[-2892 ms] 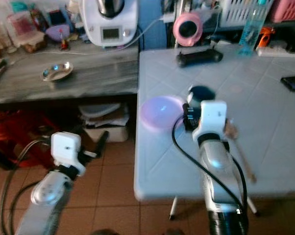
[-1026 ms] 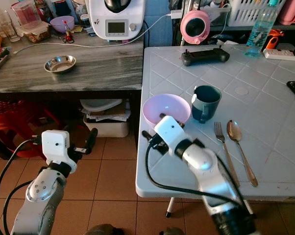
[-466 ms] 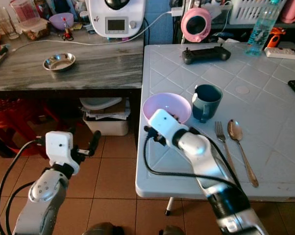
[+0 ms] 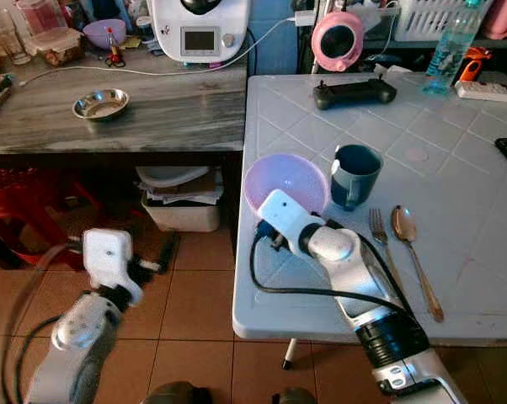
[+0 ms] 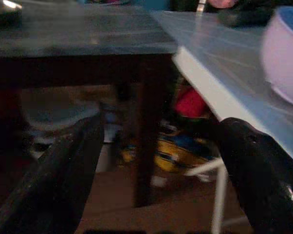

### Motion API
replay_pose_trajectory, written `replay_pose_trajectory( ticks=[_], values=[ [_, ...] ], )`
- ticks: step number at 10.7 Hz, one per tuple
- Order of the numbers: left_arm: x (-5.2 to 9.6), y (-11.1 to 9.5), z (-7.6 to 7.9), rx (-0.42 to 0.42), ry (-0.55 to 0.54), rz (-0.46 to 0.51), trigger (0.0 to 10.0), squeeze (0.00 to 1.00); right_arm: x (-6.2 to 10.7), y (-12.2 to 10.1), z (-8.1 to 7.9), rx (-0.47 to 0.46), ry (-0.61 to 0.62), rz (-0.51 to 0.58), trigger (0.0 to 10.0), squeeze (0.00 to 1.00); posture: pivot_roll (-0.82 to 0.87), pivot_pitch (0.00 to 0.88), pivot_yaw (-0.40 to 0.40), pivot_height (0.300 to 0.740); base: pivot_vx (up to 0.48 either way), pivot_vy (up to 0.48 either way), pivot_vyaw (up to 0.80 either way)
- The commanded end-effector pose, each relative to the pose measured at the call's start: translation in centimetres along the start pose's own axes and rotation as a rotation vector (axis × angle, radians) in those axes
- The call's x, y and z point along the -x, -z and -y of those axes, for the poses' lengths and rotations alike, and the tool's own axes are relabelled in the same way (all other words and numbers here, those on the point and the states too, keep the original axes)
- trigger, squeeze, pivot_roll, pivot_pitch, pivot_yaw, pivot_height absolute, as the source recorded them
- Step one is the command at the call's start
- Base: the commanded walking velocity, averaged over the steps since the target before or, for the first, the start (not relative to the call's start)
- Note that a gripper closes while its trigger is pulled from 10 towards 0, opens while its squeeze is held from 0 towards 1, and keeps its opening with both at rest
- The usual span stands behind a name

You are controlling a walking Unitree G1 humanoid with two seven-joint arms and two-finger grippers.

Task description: Setting the table

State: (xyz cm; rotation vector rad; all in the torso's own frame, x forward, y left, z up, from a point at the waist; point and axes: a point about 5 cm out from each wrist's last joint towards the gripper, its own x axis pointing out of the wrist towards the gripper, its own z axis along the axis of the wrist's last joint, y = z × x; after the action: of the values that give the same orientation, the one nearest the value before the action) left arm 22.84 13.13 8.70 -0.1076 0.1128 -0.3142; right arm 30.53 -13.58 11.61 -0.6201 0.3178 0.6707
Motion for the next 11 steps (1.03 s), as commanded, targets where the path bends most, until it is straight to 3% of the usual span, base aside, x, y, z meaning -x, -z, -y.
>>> replay_pose_trajectory(
  ticks=[1, 6, 8, 9, 11],
  values=[
    [0.2, -0.4, 0.7, 0.003, 0.092, 0.01, 10.0, 0.0, 0.2, 0.2, 0.6, -0.02, 0.029, -0.016, 0.0, 0.0, -0.04, 0.025, 0.061, 0.74, 0.0, 0.0, 0.0],
    [0.5, -0.6, 1.8, 0.06, 0.316, -0.005, 10.0, 0.0, 0.5, 0.8, 1.6, -0.016, 0.07, -0.042, 0.0, 0.0, -0.04, 0.012, 0.06, 0.74, 0.0, 0.0, 0.0],
    [0.5, -0.2, 1.6, 0.065, 0.335, -0.013, 10.0, 0.0, 0.4, 0.5, 1.7, -0.006, 0.078, -0.031, 0.0, 0.0, -0.04, 0.008, 0.058, 0.74, 0.0, 0.0, 0.0],
    [0.2, 0.8, 0.5, 0.045, 0.245, -0.045, 10.0, 0.0, 0.4, 0.4, 1.3, 0.003, 0.068, -0.017, 0.0, 0.0, -0.04, 0.011, 0.058, 0.74, 0.0, 0.0, 0.0],
    [-0.3, 0.3, -1.4, -0.015, 0.072, -0.011, 10.0, 0.0, 0.7, -1.1, 1.2, 0.002, 0.114, 0.112, 0.0, 0.0, -0.04, 0.013, 0.056, 0.74, 0.0, 0.24, 0.0]
  ],
)
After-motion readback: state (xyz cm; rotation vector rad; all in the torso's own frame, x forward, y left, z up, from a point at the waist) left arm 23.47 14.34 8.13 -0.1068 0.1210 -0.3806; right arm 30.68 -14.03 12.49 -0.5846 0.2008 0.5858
